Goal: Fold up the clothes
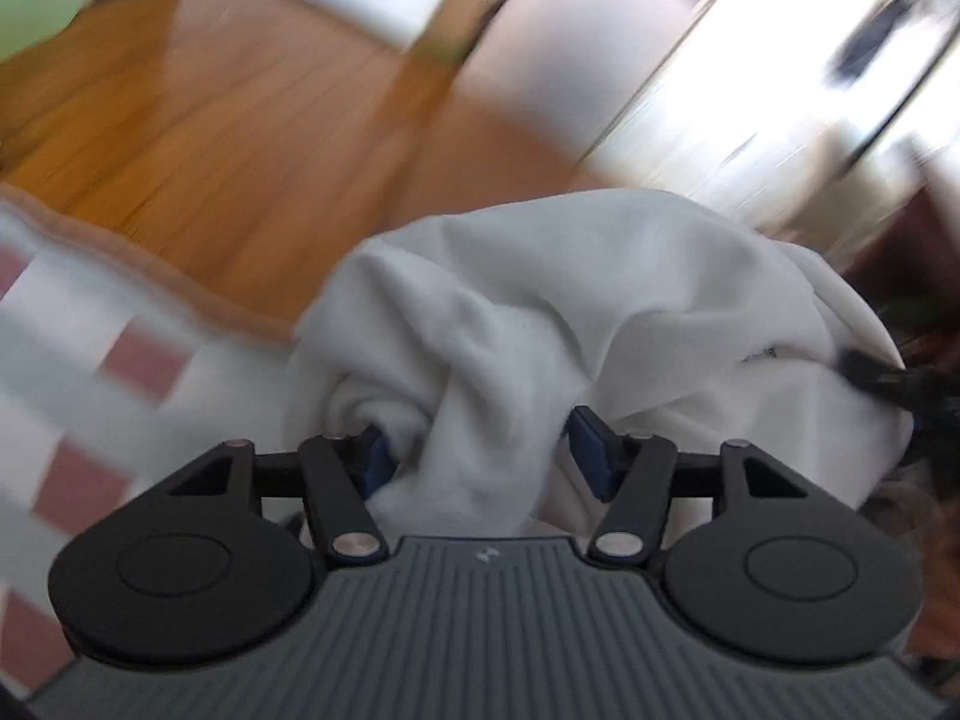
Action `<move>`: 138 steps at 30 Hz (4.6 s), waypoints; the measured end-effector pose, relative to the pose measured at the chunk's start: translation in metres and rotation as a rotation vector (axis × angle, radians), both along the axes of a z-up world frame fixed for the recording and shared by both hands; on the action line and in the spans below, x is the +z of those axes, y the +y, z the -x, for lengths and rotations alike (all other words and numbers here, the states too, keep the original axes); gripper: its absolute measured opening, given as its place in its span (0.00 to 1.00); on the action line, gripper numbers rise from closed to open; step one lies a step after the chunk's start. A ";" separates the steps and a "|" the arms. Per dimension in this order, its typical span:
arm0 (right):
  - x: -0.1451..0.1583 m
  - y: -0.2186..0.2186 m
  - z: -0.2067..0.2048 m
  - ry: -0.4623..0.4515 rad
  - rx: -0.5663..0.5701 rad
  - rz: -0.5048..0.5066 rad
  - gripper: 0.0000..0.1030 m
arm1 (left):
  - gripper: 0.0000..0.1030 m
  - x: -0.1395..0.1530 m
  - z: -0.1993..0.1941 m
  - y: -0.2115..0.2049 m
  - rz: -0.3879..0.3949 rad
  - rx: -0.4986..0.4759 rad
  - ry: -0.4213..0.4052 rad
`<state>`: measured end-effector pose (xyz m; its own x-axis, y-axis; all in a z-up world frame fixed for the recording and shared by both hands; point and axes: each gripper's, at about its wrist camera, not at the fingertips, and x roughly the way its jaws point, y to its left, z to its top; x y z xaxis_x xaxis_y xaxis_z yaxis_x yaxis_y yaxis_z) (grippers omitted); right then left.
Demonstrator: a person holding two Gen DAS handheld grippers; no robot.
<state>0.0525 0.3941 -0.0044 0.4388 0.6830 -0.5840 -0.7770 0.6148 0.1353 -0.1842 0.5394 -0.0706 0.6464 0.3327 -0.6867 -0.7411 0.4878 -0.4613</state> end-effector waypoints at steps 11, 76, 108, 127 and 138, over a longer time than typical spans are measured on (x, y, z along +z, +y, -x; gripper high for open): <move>-0.153 0.039 0.025 0.562 0.164 0.075 0.58 | 0.57 -0.077 -0.001 0.047 0.140 0.016 0.073; -0.188 -0.121 -0.061 0.747 -0.171 -0.105 0.47 | 0.24 -0.098 -0.090 -0.034 -0.076 -0.357 0.201; -0.157 -0.065 0.016 0.427 0.030 0.006 0.05 | 0.05 0.030 0.014 -0.054 -0.532 -0.162 -0.424; -0.141 -0.176 -0.041 0.398 -0.457 0.254 0.15 | 0.06 -0.125 -0.072 -0.046 0.447 -0.437 -0.079; -0.088 -0.113 0.012 0.431 0.010 -0.002 0.53 | 0.58 -0.093 -0.033 0.019 0.242 -0.114 -0.057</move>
<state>0.0405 0.2813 -0.0922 0.1488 0.6872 -0.7110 -0.6551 0.6072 0.4497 -0.1514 0.5584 -0.1637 0.7100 0.0867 -0.6988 -0.6575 0.4370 -0.6137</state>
